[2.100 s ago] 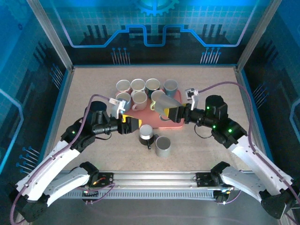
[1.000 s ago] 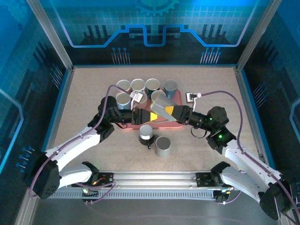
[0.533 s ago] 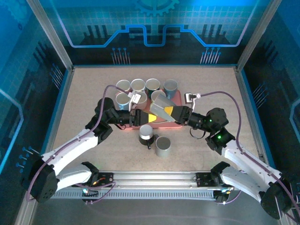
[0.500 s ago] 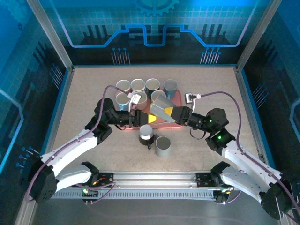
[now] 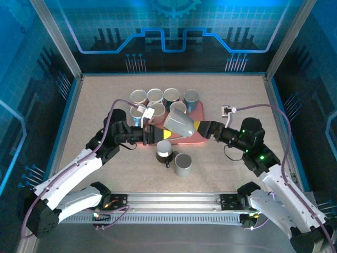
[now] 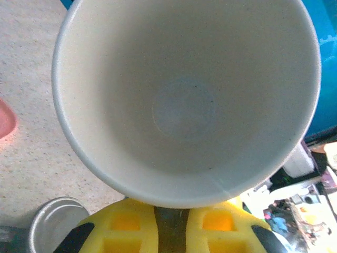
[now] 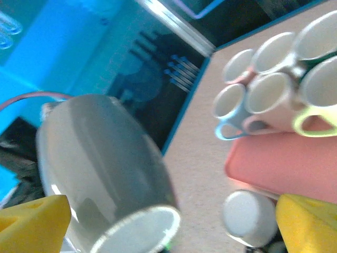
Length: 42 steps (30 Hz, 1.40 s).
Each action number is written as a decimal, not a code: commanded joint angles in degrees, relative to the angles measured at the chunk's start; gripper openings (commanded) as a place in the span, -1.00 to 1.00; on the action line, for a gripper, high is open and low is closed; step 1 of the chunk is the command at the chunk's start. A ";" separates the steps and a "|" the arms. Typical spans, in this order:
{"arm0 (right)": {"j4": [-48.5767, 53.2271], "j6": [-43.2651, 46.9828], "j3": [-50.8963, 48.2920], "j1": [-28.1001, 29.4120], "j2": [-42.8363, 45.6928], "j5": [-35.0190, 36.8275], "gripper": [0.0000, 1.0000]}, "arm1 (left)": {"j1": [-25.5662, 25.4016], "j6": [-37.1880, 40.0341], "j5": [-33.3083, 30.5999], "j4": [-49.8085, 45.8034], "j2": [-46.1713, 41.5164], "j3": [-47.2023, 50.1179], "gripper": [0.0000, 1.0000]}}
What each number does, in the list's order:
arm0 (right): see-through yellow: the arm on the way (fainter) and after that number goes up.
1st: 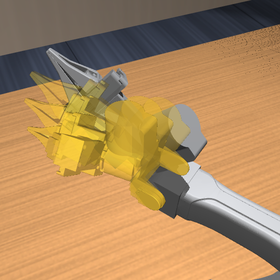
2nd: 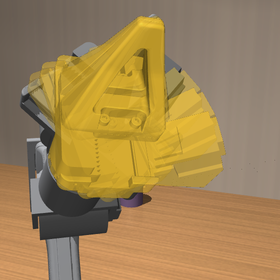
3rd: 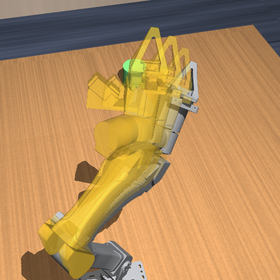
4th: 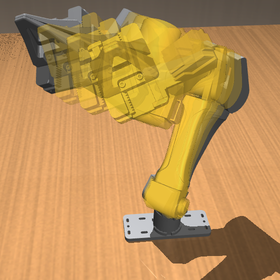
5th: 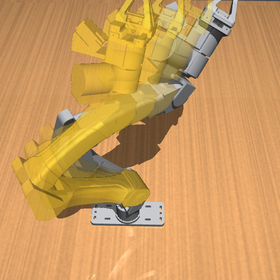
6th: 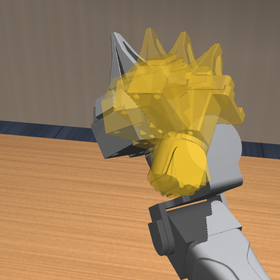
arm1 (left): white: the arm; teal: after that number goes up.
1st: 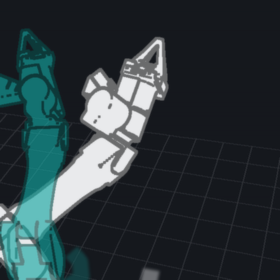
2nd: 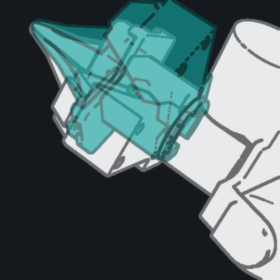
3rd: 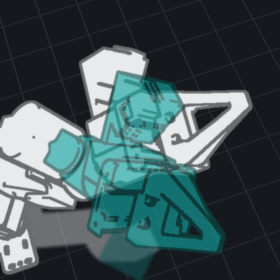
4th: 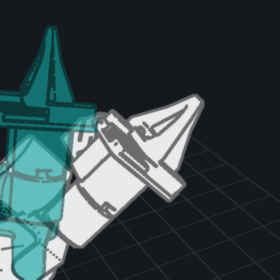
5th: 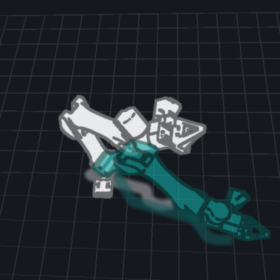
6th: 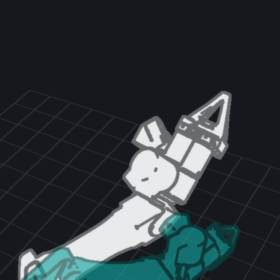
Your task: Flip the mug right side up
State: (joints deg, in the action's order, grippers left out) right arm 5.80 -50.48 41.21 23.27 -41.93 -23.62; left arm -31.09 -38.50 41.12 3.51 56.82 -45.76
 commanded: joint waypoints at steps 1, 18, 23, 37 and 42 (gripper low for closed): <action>15.61 7.35 4.92 -5.66 0.16 -1.41 1.00 | -0.52 9.29 -7.16 -8.51 -0.86 -7.14 -1.00; 42.54 17.78 14.15 -8.95 3.09 22.95 1.00 | -15.09 18.13 -48.64 -39.31 31.47 -40.69 -1.00; 43.79 18.85 13.64 -8.96 3.58 24.15 1.00 | -18.38 18.44 -55.24 -43.04 42.12 -49.55 -1.00; 44.12 21.89 11.61 -7.51 5.74 25.08 1.00 | -18.07 19.10 -66.38 -46.35 63.58 -62.79 -1.00; 44.03 22.53 11.08 -7.19 5.81 24.73 1.00 | -16.11 18.89 -66.04 -44.03 65.65 -62.55 -1.00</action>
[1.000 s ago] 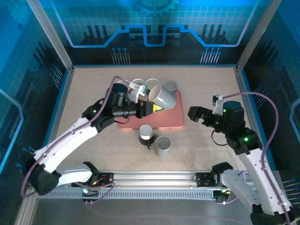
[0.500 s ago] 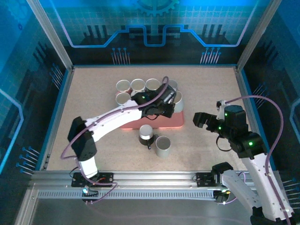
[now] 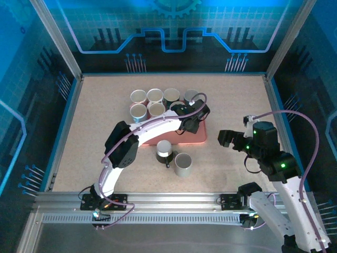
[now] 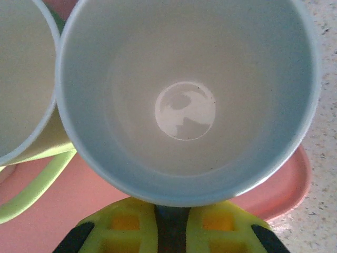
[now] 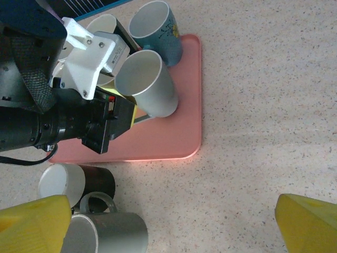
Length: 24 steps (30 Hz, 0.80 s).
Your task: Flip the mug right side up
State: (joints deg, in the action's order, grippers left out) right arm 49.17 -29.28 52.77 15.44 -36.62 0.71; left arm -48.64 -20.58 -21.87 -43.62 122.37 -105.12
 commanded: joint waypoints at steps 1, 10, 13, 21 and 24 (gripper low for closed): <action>0.66 1.42 -0.56 0.72 0.58 0.23 1.00 | 1.59 1.13 -3.12 3.39 0.54 -3.08 -1.00; -0.47 1.76 -1.36 1.34 0.15 -1.65 1.00 | 2.22 1.67 -3.61 5.20 2.96 -2.98 -0.76; -0.39 2.11 -1.18 1.27 0.06 -1.81 1.00 | 2.21 0.79 -3.81 5.26 2.64 -2.02 -0.46; -0.94 1.50 -0.81 1.27 0.43 -3.78 1.00 | 2.22 -1.28 -0.34 7.20 -4.20 3.60 -0.17; -1.43 4.17 -0.76 1.35 0.41 -8.20 1.00 | 1.96 -1.48 3.68 9.15 -8.92 6.99 -0.16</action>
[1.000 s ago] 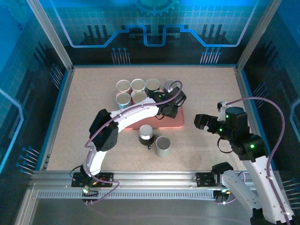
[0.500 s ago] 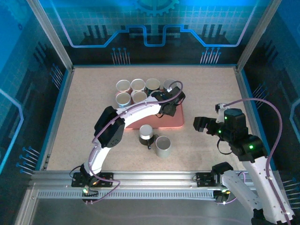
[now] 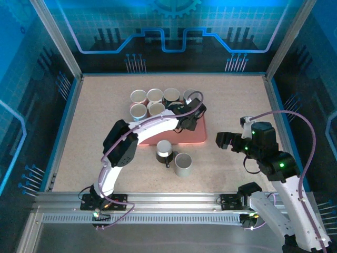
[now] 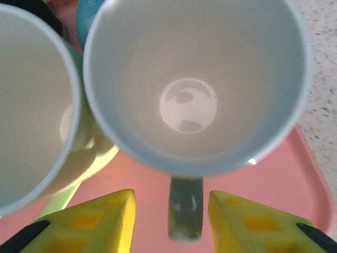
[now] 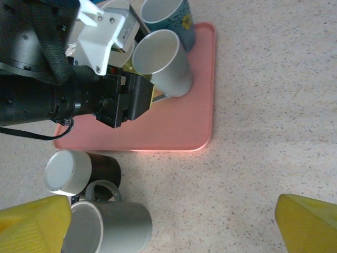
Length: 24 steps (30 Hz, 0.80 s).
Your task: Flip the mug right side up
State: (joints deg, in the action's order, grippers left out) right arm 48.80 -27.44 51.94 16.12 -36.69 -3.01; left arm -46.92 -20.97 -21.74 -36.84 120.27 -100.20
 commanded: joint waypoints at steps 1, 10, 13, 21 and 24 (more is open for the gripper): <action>-1.03 3.66 0.28 0.90 0.41 -5.78 1.00 | 0.01 -1.09 5.08 3.09 -8.77 3.34 -0.16; 2.96 8.68 3.77 12.00 -3.13 -1.68 0.99 | -0.44 0.10 11.09 2.65 -31.27 15.20 -0.15; 3.48 7.68 4.63 21.07 -7.32 3.88 0.98 | 0.02 2.24 7.22 -0.75 -39.94 19.87 -0.13; 5.06 5.13 10.71 43.88 -24.07 24.06 0.99 | 1.04 3.23 -3.58 -8.12 -61.24 33.22 -0.05; 6.41 4.12 14.69 45.76 -30.64 24.54 0.95 | 1.07 0.40 -7.13 -9.35 -68.76 37.86 -0.05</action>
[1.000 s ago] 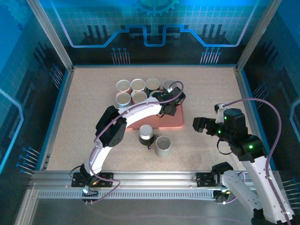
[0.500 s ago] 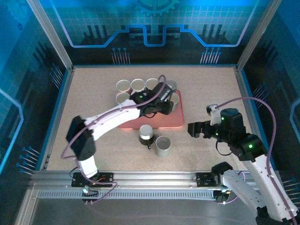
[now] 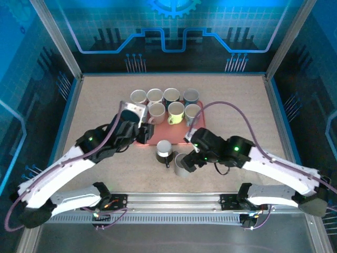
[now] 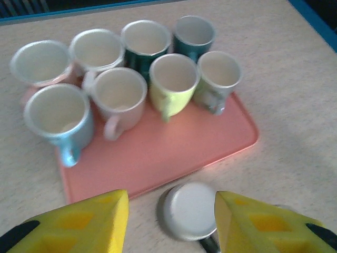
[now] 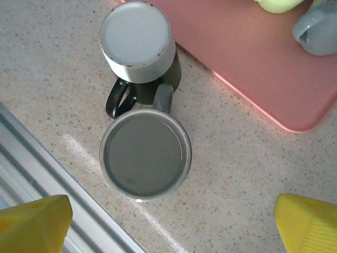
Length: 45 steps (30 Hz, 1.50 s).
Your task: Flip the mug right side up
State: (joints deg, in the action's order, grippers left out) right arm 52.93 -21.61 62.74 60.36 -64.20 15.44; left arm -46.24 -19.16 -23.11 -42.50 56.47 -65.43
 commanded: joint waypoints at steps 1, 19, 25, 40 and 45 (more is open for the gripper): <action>2.72 -1.67 5.20 2.22 -4.99 6.36 0.93 | 0.52 -2.46 -6.84 -4.36 -7.27 4.19 -0.04; -1.06 -9.97 19.47 1.34 -28.14 -5.46 1.00 | 0.53 -4.01 -7.35 -4.78 -24.09 14.98 0.01; -0.57 -10.91 22.81 0.86 -34.01 -3.92 1.00 | 0.52 -5.01 -6.24 -8.53 -25.03 14.64 0.02; -0.81 -14.33 24.87 -1.99 -44.18 0.21 1.00 | 0.51 -4.85 -6.40 -6.98 -27.54 16.28 0.07; -3.81 -14.19 23.49 -2.75 -45.78 -2.53 0.92 | 0.46 -4.80 -6.42 -6.90 -27.42 16.52 0.07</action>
State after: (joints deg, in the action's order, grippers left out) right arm 50.65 -34.76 86.98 58.30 -108.73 14.26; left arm -46.22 -23.66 -29.76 -49.69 29.28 -49.63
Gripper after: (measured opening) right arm 0.970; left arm 0.532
